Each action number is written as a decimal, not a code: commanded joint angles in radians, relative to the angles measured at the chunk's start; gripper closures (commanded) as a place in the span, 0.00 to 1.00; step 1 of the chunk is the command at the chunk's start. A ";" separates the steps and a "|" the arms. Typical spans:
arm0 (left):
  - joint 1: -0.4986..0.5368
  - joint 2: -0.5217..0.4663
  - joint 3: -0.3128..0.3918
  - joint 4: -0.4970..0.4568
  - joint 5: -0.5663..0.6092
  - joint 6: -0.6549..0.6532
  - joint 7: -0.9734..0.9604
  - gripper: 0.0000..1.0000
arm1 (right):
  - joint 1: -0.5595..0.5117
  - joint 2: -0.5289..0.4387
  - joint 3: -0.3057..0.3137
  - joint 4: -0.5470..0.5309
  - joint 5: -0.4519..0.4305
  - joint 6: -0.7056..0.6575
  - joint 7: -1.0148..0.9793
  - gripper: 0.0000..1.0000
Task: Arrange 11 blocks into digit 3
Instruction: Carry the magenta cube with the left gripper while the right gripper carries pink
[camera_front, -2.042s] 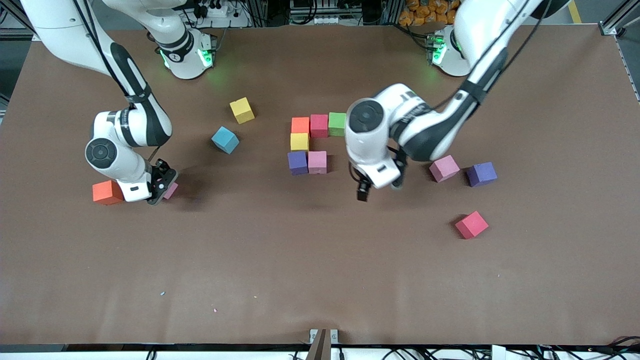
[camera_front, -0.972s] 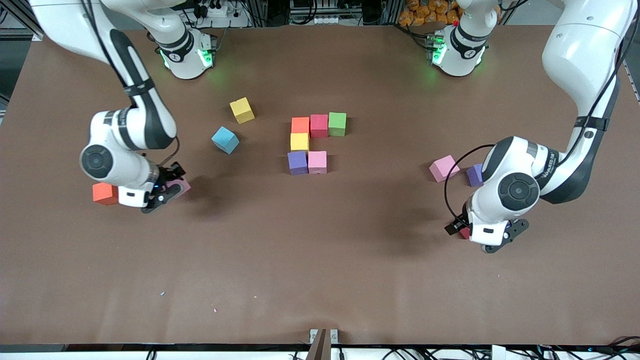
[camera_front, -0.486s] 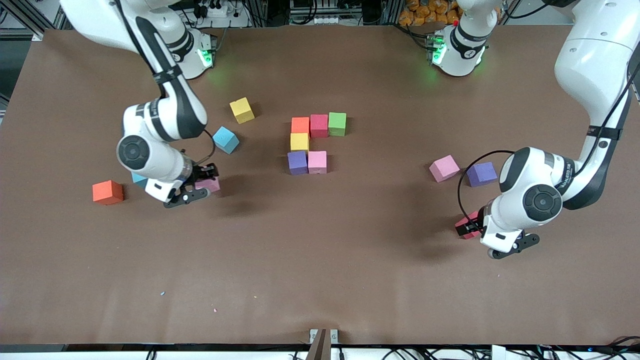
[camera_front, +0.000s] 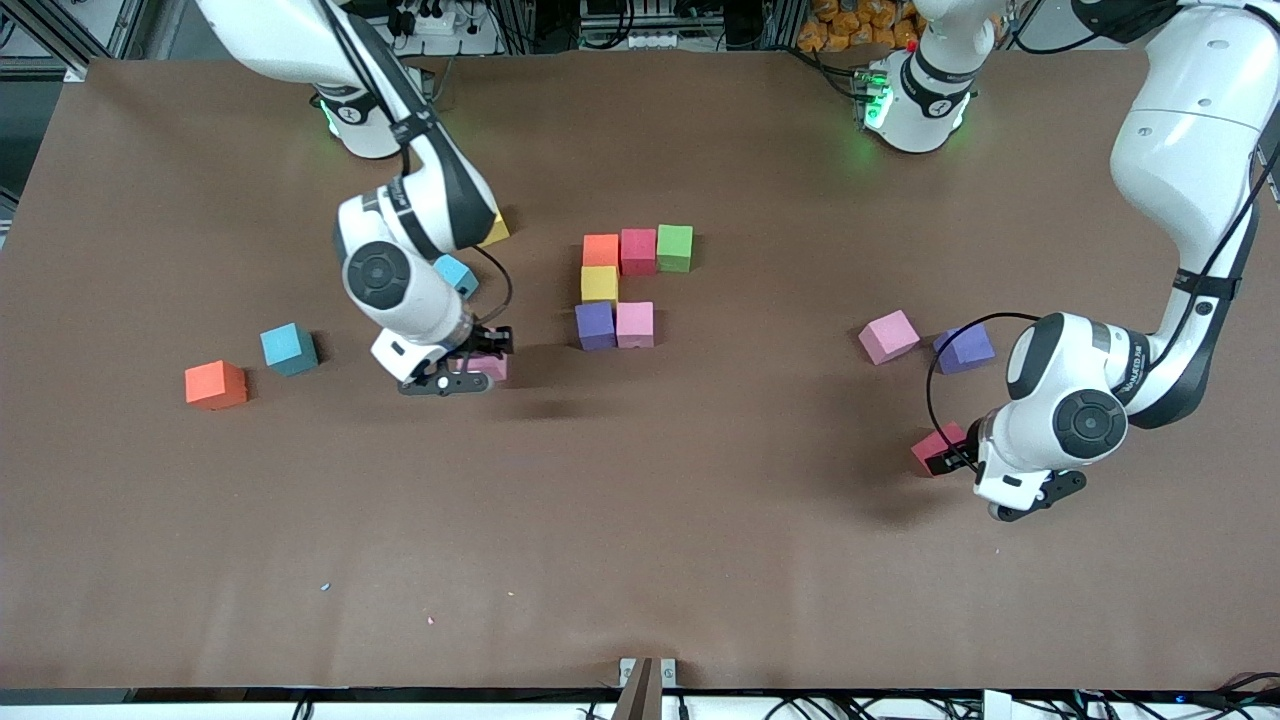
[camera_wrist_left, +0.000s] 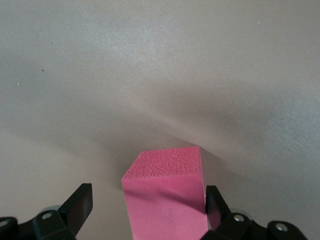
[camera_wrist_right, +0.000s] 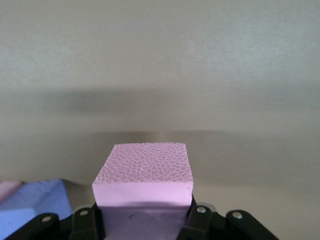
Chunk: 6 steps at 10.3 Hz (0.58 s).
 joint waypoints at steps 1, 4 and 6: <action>-0.010 -0.004 0.004 0.002 0.003 0.010 -0.081 0.00 | 0.029 0.115 -0.007 0.170 0.010 -0.022 0.100 1.00; -0.009 0.002 0.004 0.000 0.000 0.031 -0.086 0.00 | 0.059 0.247 -0.009 0.327 0.012 -0.022 0.174 1.00; -0.003 0.014 0.004 0.000 -0.001 0.039 -0.086 0.18 | 0.083 0.295 -0.007 0.378 0.017 -0.026 0.213 1.00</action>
